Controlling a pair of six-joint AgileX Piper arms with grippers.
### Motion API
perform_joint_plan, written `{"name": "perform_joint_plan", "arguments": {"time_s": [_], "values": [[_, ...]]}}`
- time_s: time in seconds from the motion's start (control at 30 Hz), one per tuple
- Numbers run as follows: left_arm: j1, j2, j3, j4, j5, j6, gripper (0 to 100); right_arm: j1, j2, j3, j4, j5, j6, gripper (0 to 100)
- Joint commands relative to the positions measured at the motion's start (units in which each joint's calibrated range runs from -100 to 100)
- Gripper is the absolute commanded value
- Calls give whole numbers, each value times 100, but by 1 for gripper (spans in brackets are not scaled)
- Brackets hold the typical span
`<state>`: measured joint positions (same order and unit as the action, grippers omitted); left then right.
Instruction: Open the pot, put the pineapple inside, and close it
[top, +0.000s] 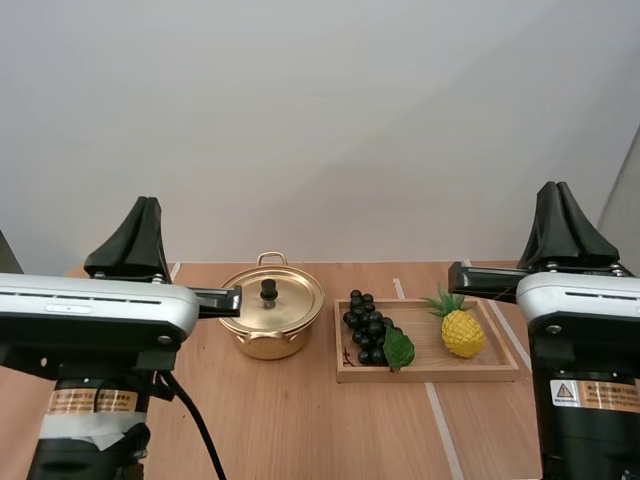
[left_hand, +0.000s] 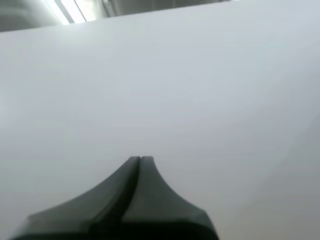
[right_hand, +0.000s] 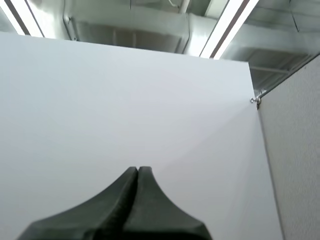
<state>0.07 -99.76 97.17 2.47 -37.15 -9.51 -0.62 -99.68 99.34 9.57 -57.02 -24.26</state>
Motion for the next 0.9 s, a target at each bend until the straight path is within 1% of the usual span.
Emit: {"name": "perform_joint_plan", "arguments": {"time_s": [0.0,0.07,0.13,0.2,0.3,0.5,0.6,0.73,0.87], "values": [[9,-24,-542,-32,-237,7,0,-22,-32,-555,-1,461,-382,0],[9,-24,-1054,-185,-43,7,0,-22,-32,-1141,9,1262,-382,0],[9,-24,-1630,-247,550,7,0,-22,-32,-1818,9,2197,-372,0],[9,75,-2294,-247,1405,-2,0,-22,-32,-2529,22,3051,-372,0],[9,479,-3341,-247,2082,-2,0,-22,214,-3549,22,3976,-372,0],[9,1589,-5367,-247,2921,-2,0,-33,992,-5181,64,5158,-372,0],[9,2182,-6390,-247,3715,-2,0,-74,1418,-5911,64,6067,-372,0],[9,3006,-7707,-247,4983,-2,0,-198,2130,-6819,-158,7052,-372,0],[9,3650,-8596,-247,6046,-2,0,-310,2873,-7604,-308,8333,-316,0]]}}
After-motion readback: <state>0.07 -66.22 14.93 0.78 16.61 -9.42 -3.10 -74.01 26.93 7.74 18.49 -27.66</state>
